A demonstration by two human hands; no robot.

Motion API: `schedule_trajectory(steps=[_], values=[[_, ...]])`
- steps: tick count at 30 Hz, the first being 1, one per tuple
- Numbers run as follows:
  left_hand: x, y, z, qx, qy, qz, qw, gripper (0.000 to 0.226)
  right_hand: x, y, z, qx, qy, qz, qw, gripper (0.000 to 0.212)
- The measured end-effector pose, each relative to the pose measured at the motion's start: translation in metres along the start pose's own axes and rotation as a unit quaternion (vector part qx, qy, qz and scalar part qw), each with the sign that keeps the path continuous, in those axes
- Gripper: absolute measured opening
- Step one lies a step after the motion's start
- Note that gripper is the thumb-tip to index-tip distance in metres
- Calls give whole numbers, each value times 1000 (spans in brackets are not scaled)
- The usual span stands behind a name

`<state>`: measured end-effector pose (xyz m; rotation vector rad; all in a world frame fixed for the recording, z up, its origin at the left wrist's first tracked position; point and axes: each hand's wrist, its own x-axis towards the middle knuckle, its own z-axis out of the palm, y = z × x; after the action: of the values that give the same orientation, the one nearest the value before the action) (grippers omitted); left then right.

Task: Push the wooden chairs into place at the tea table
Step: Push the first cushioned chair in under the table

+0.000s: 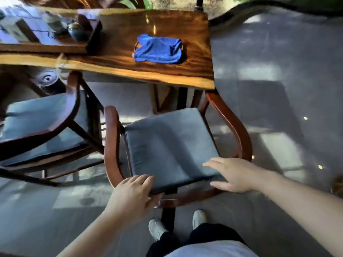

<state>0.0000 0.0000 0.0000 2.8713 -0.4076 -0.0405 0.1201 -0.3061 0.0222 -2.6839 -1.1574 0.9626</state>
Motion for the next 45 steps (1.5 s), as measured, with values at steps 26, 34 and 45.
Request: schedule_trajectory(steps=[26, 34, 45], values=[[8, 28, 89, 30, -124, 2, 992, 23, 0, 82, 89, 4, 144, -15, 989, 31], [-7, -22, 71, 49, -124, 35, 990, 21, 19, 34, 96, -2, 171, -18, 985, 18], [6, -123, 38, 19, -132, 91, 987, 21, 73, -39, 86, 15, 182, 40, 982, 16]])
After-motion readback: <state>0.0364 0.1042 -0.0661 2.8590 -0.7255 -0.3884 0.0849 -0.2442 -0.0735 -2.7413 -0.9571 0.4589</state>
